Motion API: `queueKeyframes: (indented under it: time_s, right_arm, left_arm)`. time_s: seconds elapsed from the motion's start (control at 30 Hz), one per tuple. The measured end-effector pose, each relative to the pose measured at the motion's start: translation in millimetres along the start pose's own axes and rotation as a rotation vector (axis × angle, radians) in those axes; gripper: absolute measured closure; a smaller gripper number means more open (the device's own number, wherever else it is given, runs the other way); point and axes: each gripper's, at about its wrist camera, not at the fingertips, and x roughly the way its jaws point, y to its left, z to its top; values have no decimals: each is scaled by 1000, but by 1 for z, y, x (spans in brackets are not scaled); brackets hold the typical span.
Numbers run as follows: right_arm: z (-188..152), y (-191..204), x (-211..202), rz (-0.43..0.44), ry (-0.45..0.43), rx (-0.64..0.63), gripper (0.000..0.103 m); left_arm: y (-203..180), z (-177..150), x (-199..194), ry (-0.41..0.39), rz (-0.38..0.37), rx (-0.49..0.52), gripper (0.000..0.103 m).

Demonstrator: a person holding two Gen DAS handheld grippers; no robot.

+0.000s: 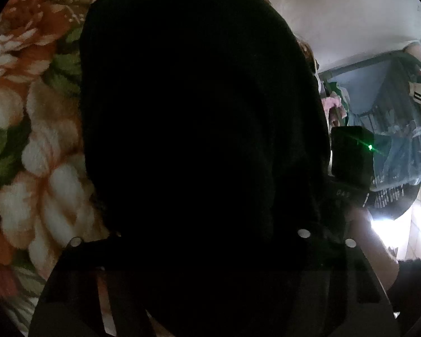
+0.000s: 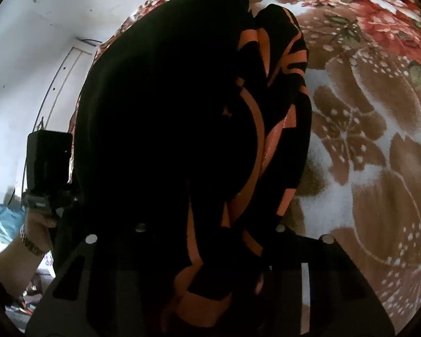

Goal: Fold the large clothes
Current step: 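Grasp the folded hoodie with both grippers and lift it up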

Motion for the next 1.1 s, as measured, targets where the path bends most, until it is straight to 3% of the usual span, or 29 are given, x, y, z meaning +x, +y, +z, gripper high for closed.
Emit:
queueKeyframes:
  time_s: [0.2, 0.53, 0.7, 0.9, 1.0, 1.1]
  right_arm:
    - [4, 24, -7, -29, -21, -15, 70]
    - [-22, 59, -71, 0, -83, -66, 74]
    - [-34, 83, -109, 12, -94, -71, 74]
    - [-83, 124, -189, 12, -109, -57, 74]
    - [-113, 139, -236, -9, -119, -37, 74]
    - [-144, 143, -278, -41, -154, 10, 74]
  left_arm:
    - [-36, -8, -8, -28, -14, 66, 53]
    - [-101, -31, -49, -74, -53, 142, 55]
    - [-152, -52, -75, -82, -25, 164, 55]
    - [-228, -92, -107, -83, -35, 164, 55]
    - [-229, -116, -137, -54, -59, 188, 55]
    - [-275, -133, -139, -7, -85, 241, 55]
